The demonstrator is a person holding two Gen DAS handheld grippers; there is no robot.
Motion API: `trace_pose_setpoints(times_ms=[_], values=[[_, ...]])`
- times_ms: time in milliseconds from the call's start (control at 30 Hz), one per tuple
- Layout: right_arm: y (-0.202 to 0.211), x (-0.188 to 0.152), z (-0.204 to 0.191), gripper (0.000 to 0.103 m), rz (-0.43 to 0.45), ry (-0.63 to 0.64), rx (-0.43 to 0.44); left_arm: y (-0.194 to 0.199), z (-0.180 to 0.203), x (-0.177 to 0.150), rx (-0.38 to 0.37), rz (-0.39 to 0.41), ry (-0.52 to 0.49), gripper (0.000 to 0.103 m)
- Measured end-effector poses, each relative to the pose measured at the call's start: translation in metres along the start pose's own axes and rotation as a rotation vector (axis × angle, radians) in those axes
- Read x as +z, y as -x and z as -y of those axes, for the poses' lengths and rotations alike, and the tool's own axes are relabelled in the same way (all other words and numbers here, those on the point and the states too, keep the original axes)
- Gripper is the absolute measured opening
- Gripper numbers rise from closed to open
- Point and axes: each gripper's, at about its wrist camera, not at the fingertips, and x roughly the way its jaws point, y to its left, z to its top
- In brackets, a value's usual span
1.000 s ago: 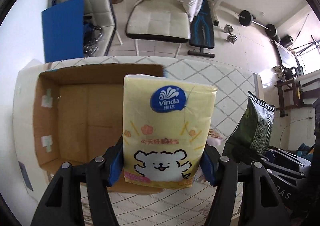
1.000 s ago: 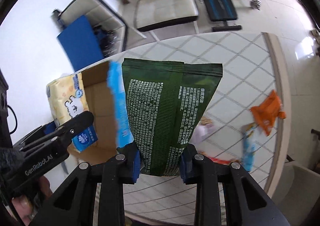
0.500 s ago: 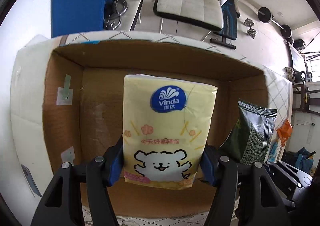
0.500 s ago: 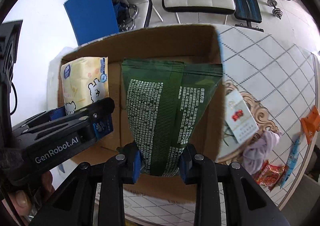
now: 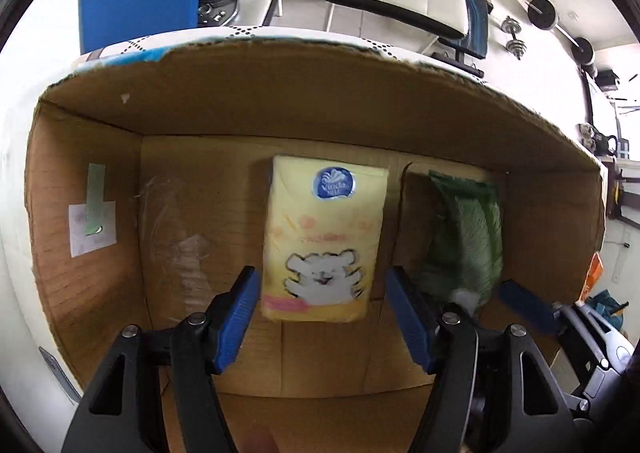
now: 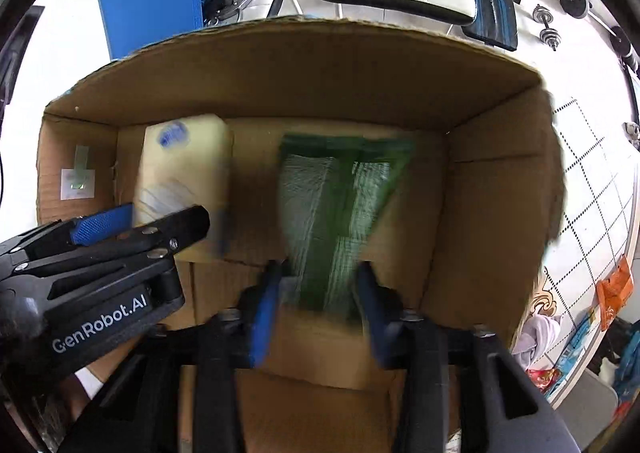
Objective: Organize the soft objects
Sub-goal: 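Carry both items over the box and open both grippers to drop them, then grasp the lilac cloth with the left gripper while the right grasps the red packet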
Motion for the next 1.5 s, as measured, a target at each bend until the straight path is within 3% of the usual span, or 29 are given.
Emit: trace_pose_setpoints(times_ms=[67, 100, 133, 400, 633, 1200, 1500], values=[[0.005, -0.003, -0.001, 0.071, 0.012, -0.004, 0.001, 0.005, -0.002, -0.001, 0.007, 0.012, -0.004, 0.077], [0.007, -0.003, -0.001, 0.071, 0.013, -0.006, -0.003, 0.007, -0.004, -0.001, 0.007, 0.015, -0.01, 0.09], [0.007, -0.003, 0.0, 0.071, 0.012, -0.005, -0.006, 0.01, -0.004, -0.003, 0.013, 0.015, -0.015, 0.094], [0.03, -0.028, -0.004, 0.098, 0.051, 0.005, -0.022, 0.044, -0.014, -0.032, 0.021, 0.1, -0.013, 0.094], [0.049, -0.072, 0.0, 0.098, 0.09, -0.015, -0.016, 0.072, -0.018, -0.076, 0.057, 0.203, -0.012, 0.094], [0.137, -0.196, -0.003, 0.098, 0.301, 0.001, -0.037, 0.14, -0.005, -0.194, 0.077, 0.38, -0.039, 0.094], [0.171, -0.228, 0.021, 0.098, 0.342, 0.001, 0.07, 0.168, 0.032, -0.217, 0.085, 0.414, -0.055, 0.094]])
